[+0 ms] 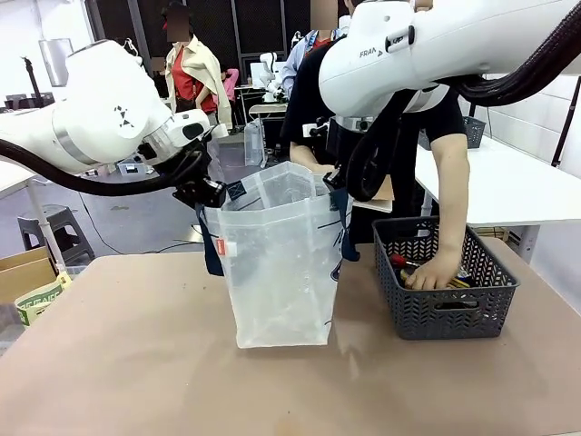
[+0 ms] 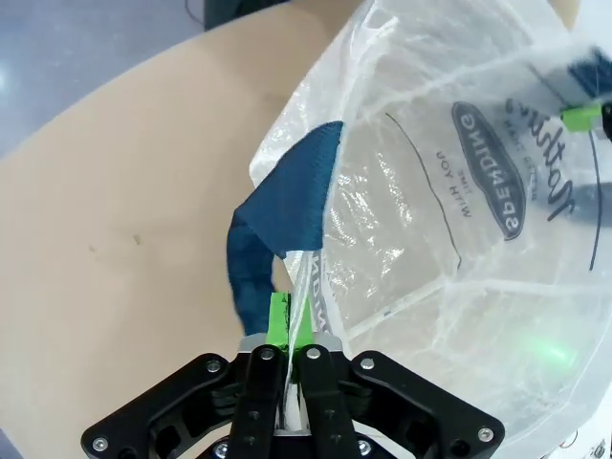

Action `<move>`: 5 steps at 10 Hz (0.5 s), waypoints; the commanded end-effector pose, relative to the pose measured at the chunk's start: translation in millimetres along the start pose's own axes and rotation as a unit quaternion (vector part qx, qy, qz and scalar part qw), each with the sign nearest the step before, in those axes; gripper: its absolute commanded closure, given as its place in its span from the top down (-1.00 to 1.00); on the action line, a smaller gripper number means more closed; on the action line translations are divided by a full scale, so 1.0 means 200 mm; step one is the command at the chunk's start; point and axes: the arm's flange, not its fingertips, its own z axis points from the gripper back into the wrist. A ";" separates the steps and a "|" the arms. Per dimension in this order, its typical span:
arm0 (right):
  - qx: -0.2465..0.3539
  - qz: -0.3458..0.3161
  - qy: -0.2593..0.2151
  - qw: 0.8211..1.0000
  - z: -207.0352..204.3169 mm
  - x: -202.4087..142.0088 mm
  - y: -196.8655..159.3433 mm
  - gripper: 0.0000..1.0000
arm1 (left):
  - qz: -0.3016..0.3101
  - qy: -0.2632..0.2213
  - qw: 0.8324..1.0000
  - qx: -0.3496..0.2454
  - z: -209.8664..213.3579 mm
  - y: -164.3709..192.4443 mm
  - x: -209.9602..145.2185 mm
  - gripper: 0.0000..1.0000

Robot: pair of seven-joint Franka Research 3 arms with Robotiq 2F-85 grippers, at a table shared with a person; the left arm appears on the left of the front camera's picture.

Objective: Transfer purchased items from the store into the shopping bag.
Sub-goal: Open the Reusable shopping bag in the center of the table.

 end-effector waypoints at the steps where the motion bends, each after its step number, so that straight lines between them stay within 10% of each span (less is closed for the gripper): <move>1: 0.013 -0.003 -0.001 1.000 -0.03 -0.05 -0.03 -1.00 | 0.016 -0.008 1.000 0.019 -0.02 0.01 -0.04 -1.00; 5: 0.024 0.002 0.001 1.000 -0.04 -0.03 -0.04 -1.00 | 0.014 0.001 1.000 0.004 -0.03 0.01 -0.03 -1.00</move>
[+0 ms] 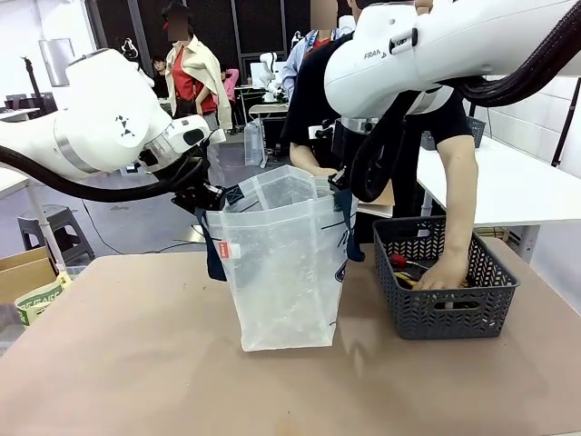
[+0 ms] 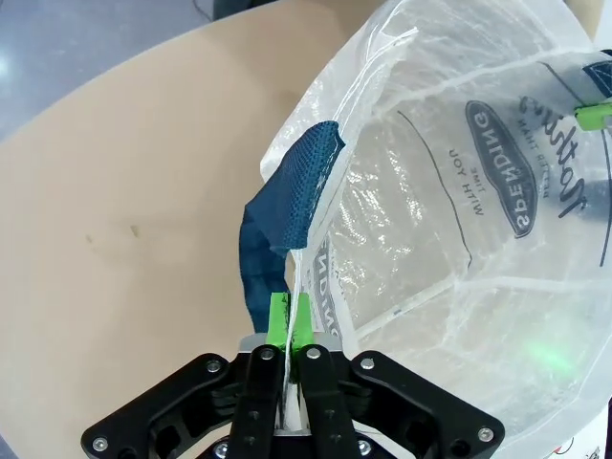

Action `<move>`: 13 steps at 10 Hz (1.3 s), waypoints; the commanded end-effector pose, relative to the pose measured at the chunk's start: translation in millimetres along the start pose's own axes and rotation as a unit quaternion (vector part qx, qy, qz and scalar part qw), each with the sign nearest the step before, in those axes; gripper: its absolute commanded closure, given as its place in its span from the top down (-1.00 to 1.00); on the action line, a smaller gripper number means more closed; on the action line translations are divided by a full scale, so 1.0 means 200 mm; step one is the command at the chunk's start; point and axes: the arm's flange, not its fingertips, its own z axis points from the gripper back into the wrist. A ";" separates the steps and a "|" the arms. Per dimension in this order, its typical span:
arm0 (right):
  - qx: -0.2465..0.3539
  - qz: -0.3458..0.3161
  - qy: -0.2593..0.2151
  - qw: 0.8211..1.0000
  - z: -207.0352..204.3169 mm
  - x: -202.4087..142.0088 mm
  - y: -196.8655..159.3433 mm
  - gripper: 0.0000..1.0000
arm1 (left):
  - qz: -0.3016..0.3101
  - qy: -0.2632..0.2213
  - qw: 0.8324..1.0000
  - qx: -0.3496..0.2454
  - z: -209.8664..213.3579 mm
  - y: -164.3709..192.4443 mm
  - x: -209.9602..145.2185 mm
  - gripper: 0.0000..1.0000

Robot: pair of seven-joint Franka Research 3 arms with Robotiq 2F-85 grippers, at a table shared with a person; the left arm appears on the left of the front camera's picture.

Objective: Transfer purchased items from the store into the shopping bag.
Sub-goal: Open the Reusable shopping bag in the center of the table, then move the Reusable shopping bag to the right side of the table.

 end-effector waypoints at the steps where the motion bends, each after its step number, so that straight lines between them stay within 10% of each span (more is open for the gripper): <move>1: -0.002 0.000 -0.001 1.000 0.01 0.00 0.00 -1.00 | 0.001 -0.005 1.000 0.001 0.02 0.01 0.01 -1.00; 13: -0.002 0.000 -0.001 1.000 0.01 0.00 0.00 -1.00 | 0.001 -0.005 1.000 0.001 0.02 0.01 0.01 -1.00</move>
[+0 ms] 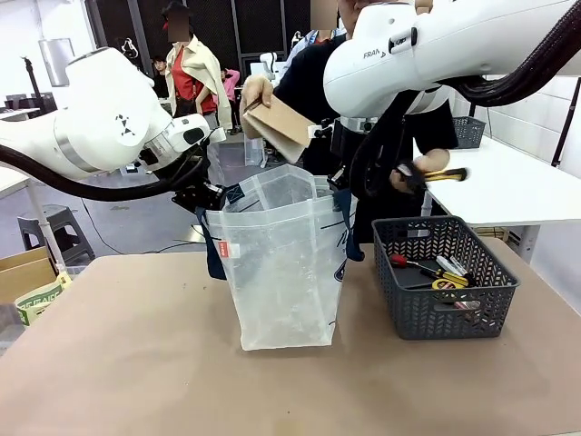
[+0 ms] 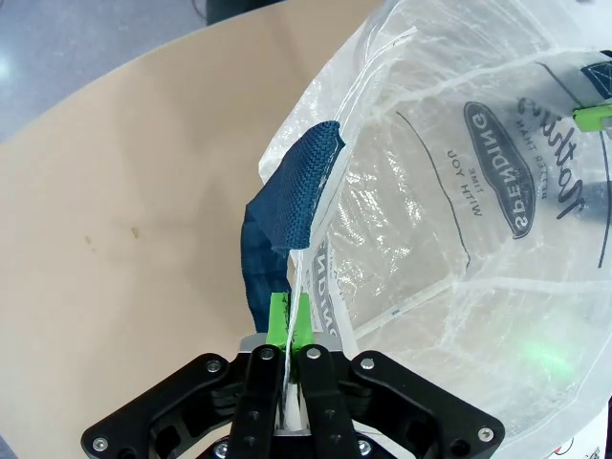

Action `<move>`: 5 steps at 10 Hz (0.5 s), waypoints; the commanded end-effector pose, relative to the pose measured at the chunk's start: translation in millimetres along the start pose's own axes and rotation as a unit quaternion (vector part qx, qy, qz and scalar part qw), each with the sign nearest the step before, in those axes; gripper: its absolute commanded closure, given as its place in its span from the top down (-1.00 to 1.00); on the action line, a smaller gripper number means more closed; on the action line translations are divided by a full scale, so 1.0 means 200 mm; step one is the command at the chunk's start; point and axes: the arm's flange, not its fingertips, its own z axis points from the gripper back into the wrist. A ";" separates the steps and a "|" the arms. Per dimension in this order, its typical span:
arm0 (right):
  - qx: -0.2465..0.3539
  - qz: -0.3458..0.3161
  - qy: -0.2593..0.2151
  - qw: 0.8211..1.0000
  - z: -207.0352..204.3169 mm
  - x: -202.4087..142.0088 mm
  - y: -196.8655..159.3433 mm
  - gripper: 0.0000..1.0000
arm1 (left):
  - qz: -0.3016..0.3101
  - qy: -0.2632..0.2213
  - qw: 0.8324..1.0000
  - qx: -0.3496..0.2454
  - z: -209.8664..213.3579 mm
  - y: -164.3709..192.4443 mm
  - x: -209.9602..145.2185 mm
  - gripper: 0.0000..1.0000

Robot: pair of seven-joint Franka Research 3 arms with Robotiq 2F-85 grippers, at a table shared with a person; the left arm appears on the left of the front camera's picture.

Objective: Transfer purchased items from the store into the shopping bag.
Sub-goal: Move the Reusable shopping bag to the right side of the table.

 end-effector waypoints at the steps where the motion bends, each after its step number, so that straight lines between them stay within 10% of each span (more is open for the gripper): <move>1: -0.001 0.000 0.001 1.000 0.00 -0.01 -0.01 -1.00 | 0.001 -0.004 1.000 0.001 0.01 0.01 0.01 -1.00; 5: -0.001 0.000 0.001 1.000 0.00 -0.01 -0.01 -1.00 | 0.001 -0.004 1.000 0.001 0.01 0.01 0.01 -1.00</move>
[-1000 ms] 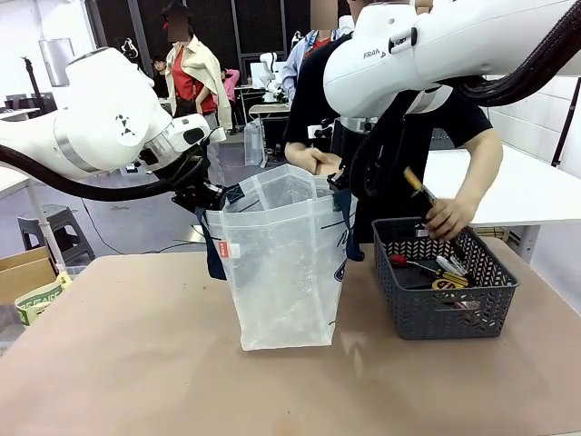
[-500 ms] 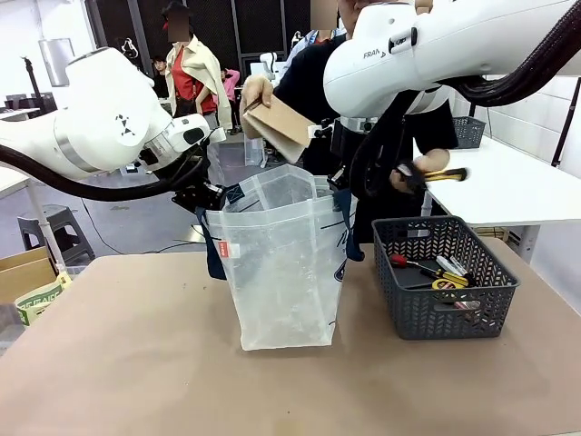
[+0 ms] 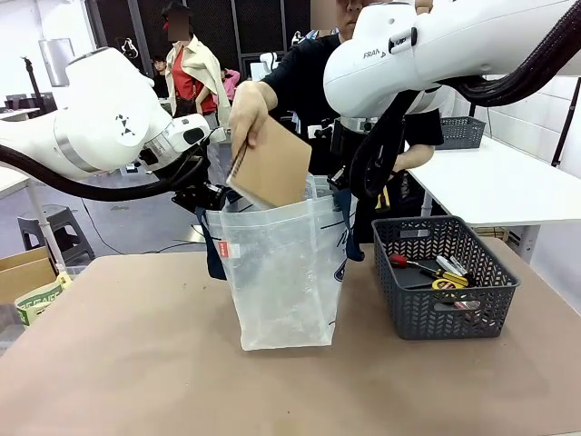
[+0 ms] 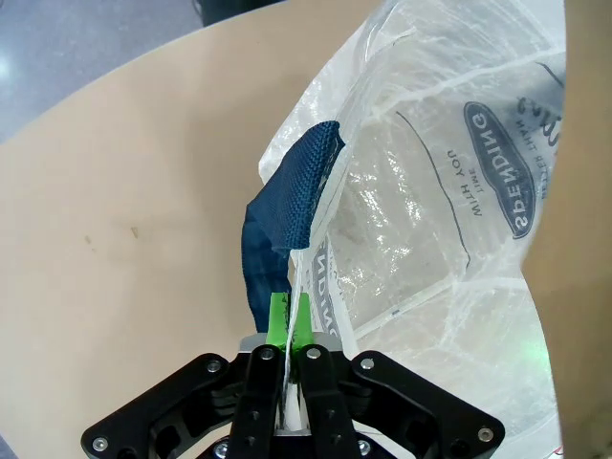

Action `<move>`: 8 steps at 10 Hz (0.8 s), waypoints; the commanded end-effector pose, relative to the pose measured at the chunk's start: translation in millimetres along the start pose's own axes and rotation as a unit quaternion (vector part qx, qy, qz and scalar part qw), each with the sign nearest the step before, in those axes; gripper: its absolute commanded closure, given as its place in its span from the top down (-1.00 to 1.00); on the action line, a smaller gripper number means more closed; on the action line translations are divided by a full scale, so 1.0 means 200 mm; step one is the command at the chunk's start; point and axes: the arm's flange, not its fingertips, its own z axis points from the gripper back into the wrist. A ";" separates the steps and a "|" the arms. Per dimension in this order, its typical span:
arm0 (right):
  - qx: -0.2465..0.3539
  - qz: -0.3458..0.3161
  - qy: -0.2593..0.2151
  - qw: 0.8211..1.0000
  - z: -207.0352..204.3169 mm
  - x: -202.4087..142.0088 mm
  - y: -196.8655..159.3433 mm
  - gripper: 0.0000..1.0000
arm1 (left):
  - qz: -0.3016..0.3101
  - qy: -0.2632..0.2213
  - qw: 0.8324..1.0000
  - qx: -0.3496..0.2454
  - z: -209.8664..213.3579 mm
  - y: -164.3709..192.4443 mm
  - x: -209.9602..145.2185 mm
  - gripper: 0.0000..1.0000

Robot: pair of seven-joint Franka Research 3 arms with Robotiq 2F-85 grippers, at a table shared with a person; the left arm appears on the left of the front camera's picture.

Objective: Transfer purchased items from the store into the shopping bag.
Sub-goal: Move the Reusable shopping bag to the right side of the table.

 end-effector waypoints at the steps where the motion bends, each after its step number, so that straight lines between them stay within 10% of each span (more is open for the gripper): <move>1: -0.001 0.000 0.001 1.000 0.00 -0.01 -0.01 -1.00 | 0.001 -0.004 1.000 0.001 0.01 0.01 0.01 -1.00; 8: -0.001 0.000 0.001 1.000 0.00 -0.01 -0.01 -1.00 | 0.001 -0.004 1.000 0.001 0.01 0.01 0.01 -1.00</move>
